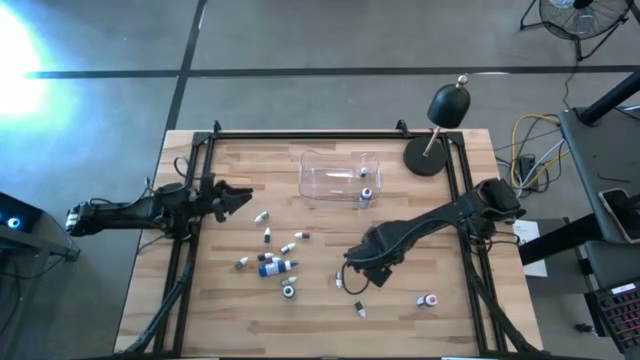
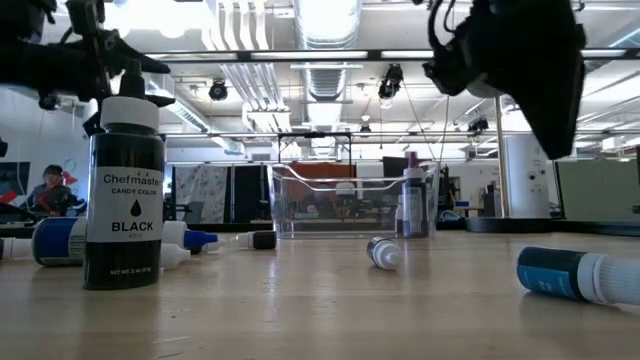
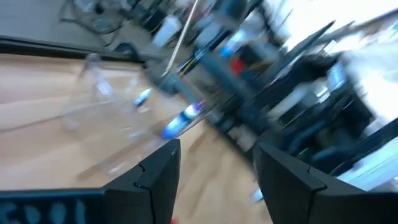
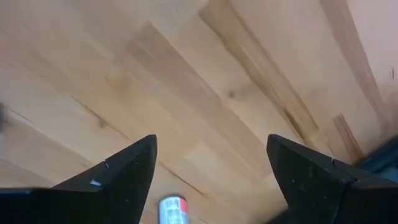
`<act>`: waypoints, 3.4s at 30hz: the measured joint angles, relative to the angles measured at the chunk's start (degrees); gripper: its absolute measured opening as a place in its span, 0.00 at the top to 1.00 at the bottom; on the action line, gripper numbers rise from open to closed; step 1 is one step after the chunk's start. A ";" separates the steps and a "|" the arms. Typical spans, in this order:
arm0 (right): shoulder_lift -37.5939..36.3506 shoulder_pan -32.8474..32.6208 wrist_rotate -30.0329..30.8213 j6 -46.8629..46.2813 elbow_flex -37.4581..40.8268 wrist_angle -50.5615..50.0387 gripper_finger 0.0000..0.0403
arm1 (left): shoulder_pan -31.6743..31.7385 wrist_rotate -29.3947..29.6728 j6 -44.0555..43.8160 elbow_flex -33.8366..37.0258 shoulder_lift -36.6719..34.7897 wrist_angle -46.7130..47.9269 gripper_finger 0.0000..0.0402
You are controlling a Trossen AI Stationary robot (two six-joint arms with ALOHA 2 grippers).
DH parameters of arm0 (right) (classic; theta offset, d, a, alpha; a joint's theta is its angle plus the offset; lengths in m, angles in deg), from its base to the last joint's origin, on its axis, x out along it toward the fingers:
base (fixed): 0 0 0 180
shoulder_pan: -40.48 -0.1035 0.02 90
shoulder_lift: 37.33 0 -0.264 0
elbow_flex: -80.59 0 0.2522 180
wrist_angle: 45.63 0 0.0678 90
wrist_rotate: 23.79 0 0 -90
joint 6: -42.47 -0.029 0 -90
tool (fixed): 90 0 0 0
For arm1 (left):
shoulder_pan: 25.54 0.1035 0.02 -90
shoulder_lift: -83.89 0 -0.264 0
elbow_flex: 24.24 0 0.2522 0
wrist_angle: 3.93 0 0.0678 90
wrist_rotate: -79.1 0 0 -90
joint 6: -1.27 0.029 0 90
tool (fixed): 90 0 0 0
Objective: Pick & Place food coloring
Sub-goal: Put the big black food coloring bottle into the transparent bin
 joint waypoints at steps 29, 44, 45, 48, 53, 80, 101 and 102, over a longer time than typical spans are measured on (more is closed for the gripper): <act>-3.95 0.56 22.85 0.69 -2.93 22.29 0.29 | -15.92 -8.48 28.26 -27.32 27.02 26.17 0.58; -18.33 0.75 37.71 3.98 -1.35 13.25 0.29 | -31.20 4.99 21.62 -38.20 46.77 26.26 0.58; -19.22 0.76 37.67 4.83 -0.91 12.89 0.29 | -31.91 5.15 19.99 -39.11 47.87 26.12 0.58; -21.32 0.65 37.25 7.37 -0.10 12.67 0.29 | -34.09 5.09 18.36 -41.23 52.04 26.44 0.58; -23.86 0.45 37.06 10.32 1.69 12.36 0.29 | -37.42 4.17 17.06 -45.28 58.33 26.68 0.58; -25.28 0.45 34.06 15.59 4.50 11.16 0.29 | -39.07 -0.26 9.22 -51.33 76.42 27.08 0.58; -25.28 0.43 32.71 15.61 4.70 10.79 0.29 | -39.04 4.55 9.45 -51.31 79.72 21.67 0.58; -25.28 0.43 32.69 15.61 4.70 10.65 0.29 | -39.04 4.85 9.37 -51.31 79.89 21.71 0.58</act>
